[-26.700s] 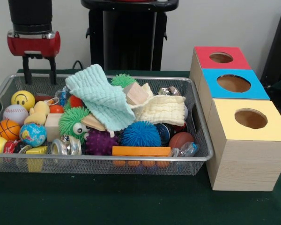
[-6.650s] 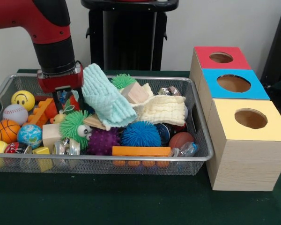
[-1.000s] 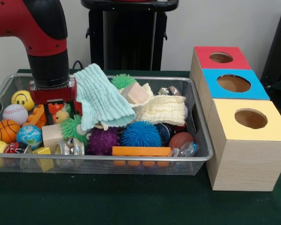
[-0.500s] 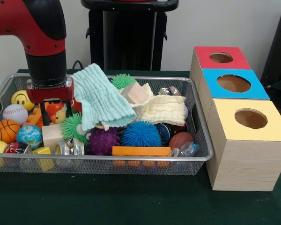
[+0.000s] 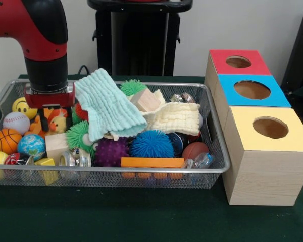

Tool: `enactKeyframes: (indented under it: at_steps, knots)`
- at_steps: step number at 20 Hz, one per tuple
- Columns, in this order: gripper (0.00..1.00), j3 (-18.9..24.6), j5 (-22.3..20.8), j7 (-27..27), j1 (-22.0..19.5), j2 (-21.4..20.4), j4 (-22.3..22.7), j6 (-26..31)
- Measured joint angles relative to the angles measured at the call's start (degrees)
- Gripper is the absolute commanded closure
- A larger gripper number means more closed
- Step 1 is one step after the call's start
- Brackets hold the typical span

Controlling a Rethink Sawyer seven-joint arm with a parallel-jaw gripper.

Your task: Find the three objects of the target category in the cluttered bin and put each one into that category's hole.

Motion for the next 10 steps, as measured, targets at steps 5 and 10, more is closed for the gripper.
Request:
enactKeyframes:
  at_steps: [5, 10]
  knots:
    - [0.00, -1.10, 0.01, 0.00, 0.76, 0.00, -0.01, -0.01]
    - [0.00, -2.10, 0.01, 0.00, 1.73, -0.01, -0.01, -0.01]
